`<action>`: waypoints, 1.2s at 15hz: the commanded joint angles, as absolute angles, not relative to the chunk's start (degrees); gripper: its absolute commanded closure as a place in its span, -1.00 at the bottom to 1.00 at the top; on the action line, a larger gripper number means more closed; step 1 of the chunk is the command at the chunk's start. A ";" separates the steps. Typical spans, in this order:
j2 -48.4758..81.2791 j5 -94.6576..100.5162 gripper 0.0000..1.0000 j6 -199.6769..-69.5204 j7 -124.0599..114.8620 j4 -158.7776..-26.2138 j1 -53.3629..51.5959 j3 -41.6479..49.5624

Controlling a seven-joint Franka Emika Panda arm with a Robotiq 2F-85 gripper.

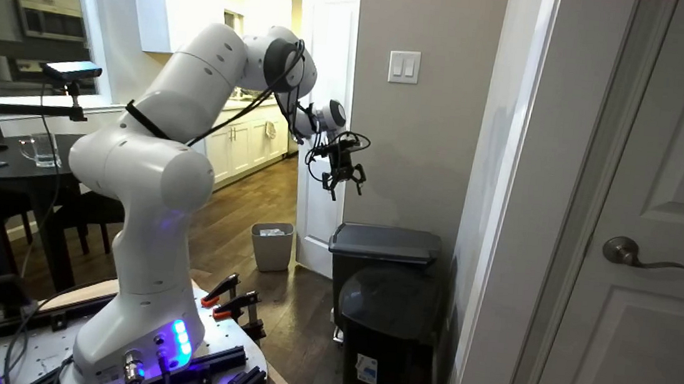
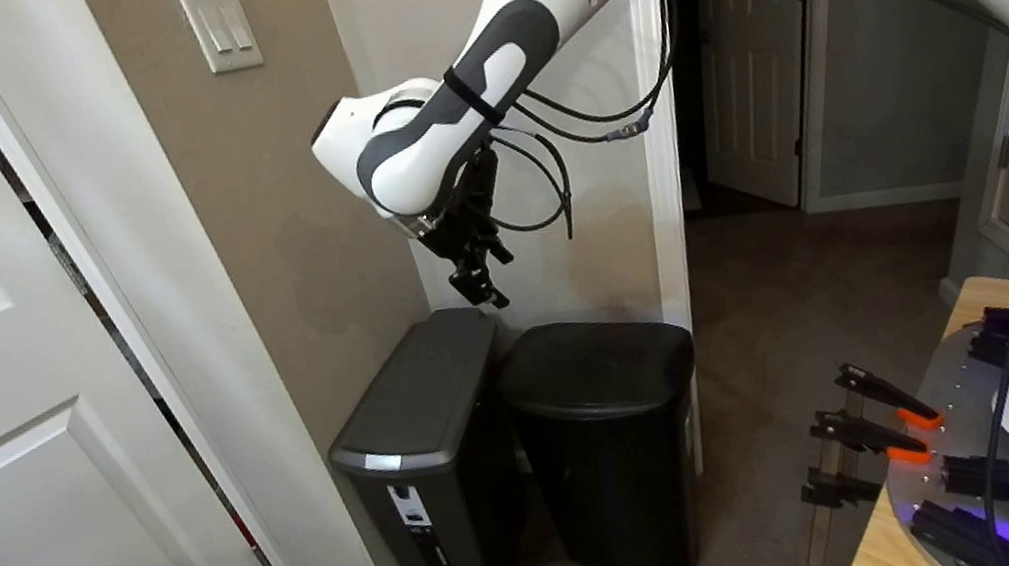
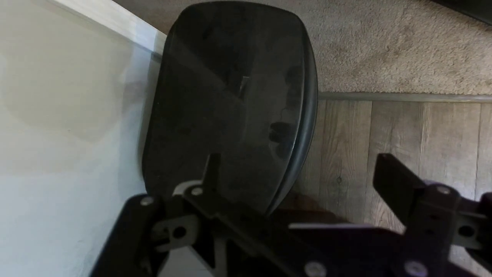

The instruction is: Open the lid to the black bin

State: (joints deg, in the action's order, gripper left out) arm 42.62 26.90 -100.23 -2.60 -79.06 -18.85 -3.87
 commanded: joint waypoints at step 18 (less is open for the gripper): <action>66.25 25.61 -1.00 -110.40 -3.53 -69.79 -18.52 1.24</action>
State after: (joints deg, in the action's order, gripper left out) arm 65.92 26.41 -110.49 -3.89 -70.28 -17.95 0.52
